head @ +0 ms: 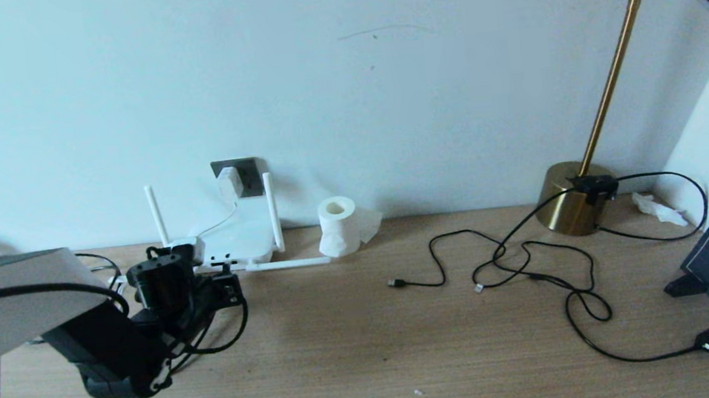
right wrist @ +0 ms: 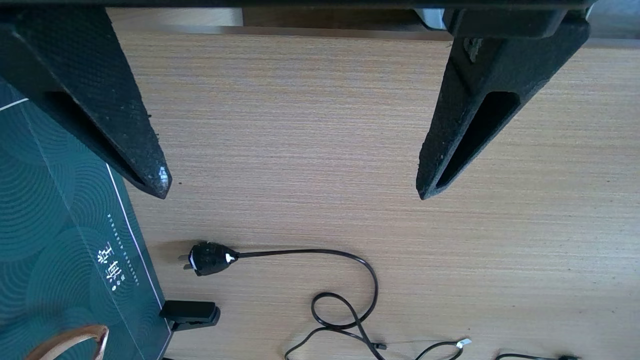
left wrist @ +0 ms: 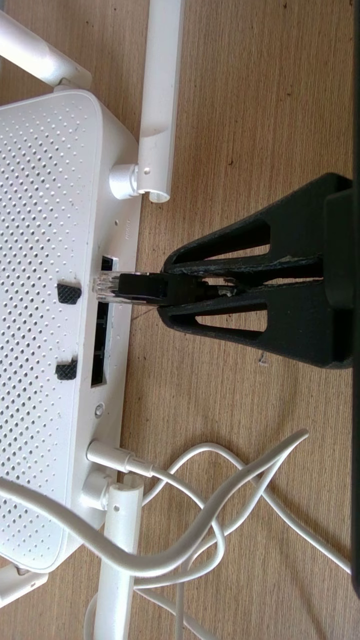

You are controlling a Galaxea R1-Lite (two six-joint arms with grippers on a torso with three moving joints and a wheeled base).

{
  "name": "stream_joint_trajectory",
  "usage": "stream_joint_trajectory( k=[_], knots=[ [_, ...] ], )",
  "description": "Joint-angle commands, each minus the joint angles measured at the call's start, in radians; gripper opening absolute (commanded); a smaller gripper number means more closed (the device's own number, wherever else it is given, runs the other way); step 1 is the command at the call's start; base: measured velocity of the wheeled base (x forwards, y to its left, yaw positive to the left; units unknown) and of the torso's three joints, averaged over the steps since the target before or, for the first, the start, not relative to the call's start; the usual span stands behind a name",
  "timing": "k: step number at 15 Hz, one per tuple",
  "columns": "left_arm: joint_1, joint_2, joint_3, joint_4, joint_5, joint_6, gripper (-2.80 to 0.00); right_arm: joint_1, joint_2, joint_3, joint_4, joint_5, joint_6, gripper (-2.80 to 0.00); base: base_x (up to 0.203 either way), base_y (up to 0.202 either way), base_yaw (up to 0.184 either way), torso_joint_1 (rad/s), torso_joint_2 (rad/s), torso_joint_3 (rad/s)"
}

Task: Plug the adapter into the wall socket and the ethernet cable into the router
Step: Align cable and router interface, then plug cable into router interface

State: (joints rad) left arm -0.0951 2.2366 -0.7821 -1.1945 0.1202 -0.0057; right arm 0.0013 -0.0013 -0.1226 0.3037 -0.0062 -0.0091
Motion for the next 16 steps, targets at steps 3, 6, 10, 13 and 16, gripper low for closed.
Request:
stream_joint_trajectory(
  k=[3, 6, 10, 13, 16],
  knots=[
    [0.000, 0.005, -0.002, -0.007, 0.001, 0.000, -2.80, 0.000, 0.001, 0.000, 0.002, 0.000, 0.000, 0.00, 0.000, 0.000, 0.000, 0.000, 0.00, 0.000],
    [0.000, 0.008, -0.002, -0.007, 0.001, 0.000, -2.80, 0.000, 0.001, 0.000, 0.002, 0.000, 0.000, 0.00, 0.000, 0.000, 0.000, 0.000, 0.00, 0.000],
    [0.000, 0.008, -0.002, -0.007, 0.001, 0.000, -2.80, 0.000, 0.001, 0.000, 0.002, 0.000, -0.002, 0.00, 0.000, 0.000, 0.000, 0.000, 0.00, 0.000],
    [0.000, 0.008, -0.002, -0.007, 0.001, 0.000, -2.80, 0.000, 0.001, 0.000, 0.002, 0.000, -0.001, 0.00, 0.000, 0.000, 0.000, 0.000, 0.00, 0.000],
    [0.000, 0.008, -0.001, -0.007, 0.001, 0.000, -2.80, 0.000, 0.001, 0.000, 0.002, 0.000, 0.000, 0.00, 0.000, 0.000, 0.000, 0.000, 0.00, 0.000]
  ],
)
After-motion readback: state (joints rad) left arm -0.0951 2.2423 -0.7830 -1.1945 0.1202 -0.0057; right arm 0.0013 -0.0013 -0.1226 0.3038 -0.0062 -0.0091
